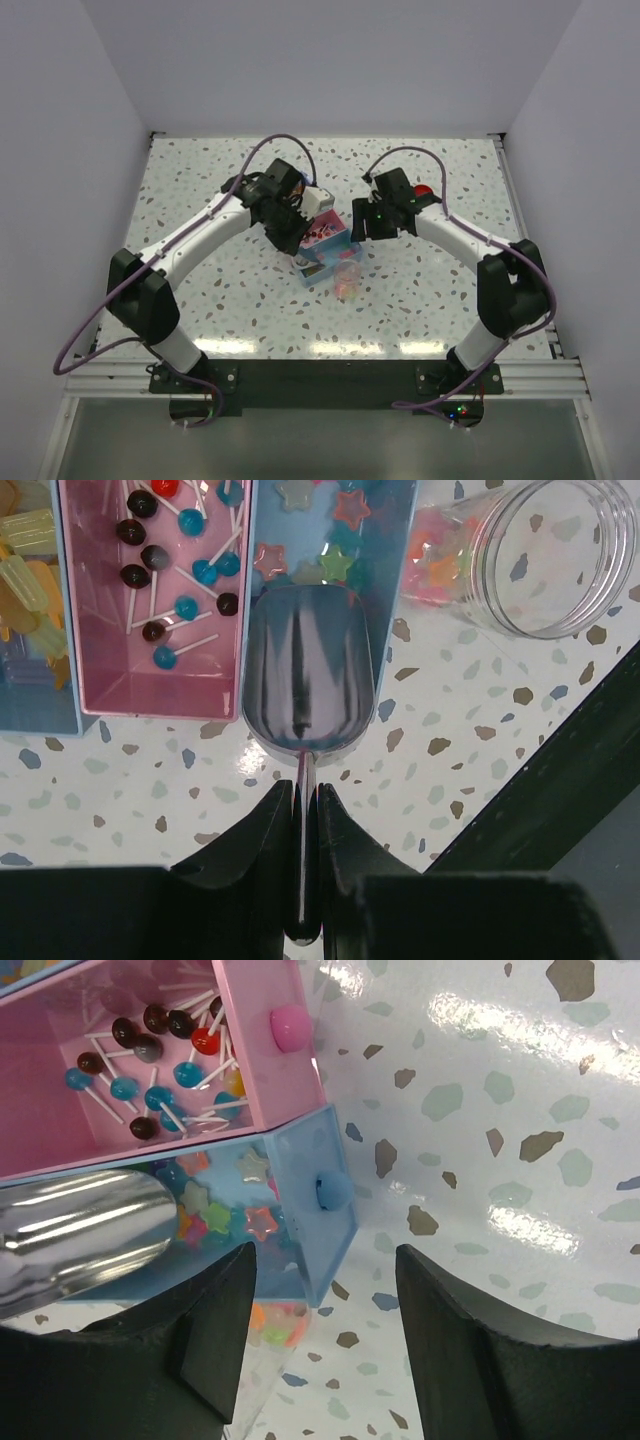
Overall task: Pack the candies
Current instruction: Scoop the fake candies from the storage box.
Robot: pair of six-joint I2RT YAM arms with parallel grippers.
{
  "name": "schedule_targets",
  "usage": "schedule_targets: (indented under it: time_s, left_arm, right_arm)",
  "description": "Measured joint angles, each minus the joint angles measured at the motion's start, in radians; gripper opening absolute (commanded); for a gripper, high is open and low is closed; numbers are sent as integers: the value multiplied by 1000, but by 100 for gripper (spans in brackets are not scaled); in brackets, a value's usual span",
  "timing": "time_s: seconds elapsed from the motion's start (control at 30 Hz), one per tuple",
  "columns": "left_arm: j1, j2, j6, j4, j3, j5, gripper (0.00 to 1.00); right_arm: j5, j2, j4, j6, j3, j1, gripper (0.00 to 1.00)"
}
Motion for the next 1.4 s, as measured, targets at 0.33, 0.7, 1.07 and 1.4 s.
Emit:
schedule_targets:
  time_s: [0.33,0.7,1.07,1.4]
  left_arm:
    - [-76,111,-17,-61,105,-117,0]
    - [-129,149,-10,-62,124,-198,0]
    - [-131,28,29,120,-72,-185,0]
    - [-131,39,40,191,-180,-194,0]
  right_arm:
    - [-9,46,33,-1,14,5,43]
    - [-62,71,89,-18,-1,11,1]
    - [-101,68,126,-48,-21,3,0]
    - [-85,59,136,-93,-32,7,0]
